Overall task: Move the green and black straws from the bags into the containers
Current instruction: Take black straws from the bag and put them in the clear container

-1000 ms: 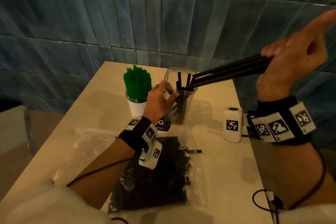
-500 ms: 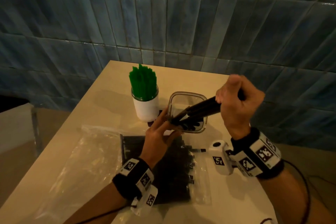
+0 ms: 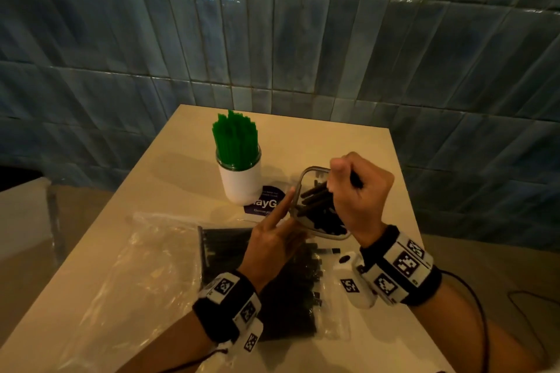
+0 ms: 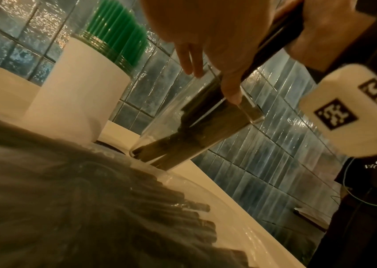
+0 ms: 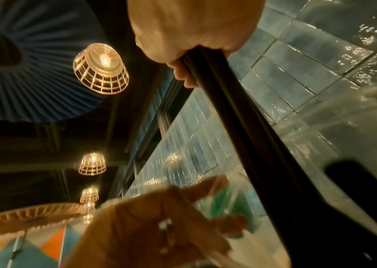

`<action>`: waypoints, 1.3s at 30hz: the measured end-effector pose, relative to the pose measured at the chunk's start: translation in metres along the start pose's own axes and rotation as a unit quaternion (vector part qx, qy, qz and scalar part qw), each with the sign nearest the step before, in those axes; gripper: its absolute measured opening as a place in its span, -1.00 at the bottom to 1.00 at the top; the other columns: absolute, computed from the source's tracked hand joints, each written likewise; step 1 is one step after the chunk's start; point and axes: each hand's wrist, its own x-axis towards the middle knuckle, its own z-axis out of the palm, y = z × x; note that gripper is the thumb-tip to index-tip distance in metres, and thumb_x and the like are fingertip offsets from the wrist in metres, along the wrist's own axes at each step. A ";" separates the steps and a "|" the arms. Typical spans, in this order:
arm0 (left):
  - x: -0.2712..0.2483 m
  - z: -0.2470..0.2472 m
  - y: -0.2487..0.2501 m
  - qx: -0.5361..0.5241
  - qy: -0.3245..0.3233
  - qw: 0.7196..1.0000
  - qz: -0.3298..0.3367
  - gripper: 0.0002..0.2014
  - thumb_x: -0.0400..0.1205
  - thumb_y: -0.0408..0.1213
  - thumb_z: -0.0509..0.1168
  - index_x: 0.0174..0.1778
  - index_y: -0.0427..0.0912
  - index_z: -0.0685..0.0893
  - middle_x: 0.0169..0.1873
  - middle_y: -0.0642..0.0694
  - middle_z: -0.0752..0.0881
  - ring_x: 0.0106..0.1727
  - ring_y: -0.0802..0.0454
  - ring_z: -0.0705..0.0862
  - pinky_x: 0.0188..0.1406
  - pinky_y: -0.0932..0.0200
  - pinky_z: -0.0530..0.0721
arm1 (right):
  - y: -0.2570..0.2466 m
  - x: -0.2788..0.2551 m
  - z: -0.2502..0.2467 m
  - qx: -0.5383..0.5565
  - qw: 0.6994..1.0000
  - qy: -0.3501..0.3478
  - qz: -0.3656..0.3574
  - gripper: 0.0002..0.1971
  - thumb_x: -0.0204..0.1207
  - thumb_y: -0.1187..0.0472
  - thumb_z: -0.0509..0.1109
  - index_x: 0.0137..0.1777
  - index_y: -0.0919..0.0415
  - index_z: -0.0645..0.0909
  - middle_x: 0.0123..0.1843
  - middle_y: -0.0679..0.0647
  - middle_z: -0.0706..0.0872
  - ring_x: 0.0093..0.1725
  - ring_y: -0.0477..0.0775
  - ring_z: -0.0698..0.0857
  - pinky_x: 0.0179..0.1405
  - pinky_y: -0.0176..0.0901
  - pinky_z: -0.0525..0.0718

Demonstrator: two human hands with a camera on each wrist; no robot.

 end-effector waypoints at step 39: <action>0.037 -0.003 0.011 -0.034 0.005 0.999 0.000 -0.83 0.50 -0.18 0.38 -0.10 -0.18 0.64 0.45 -0.26 0.46 0.27 -0.01 0.64 0.27 0.12 0.63 | 0.053 -0.003 -0.022 -0.350 0.734 -0.550 0.191 -0.47 0.63 -0.25 0.00 -0.11 0.08 0.69 -0.15 0.16 0.73 -0.16 0.17 0.67 -0.21 0.00 0.62</action>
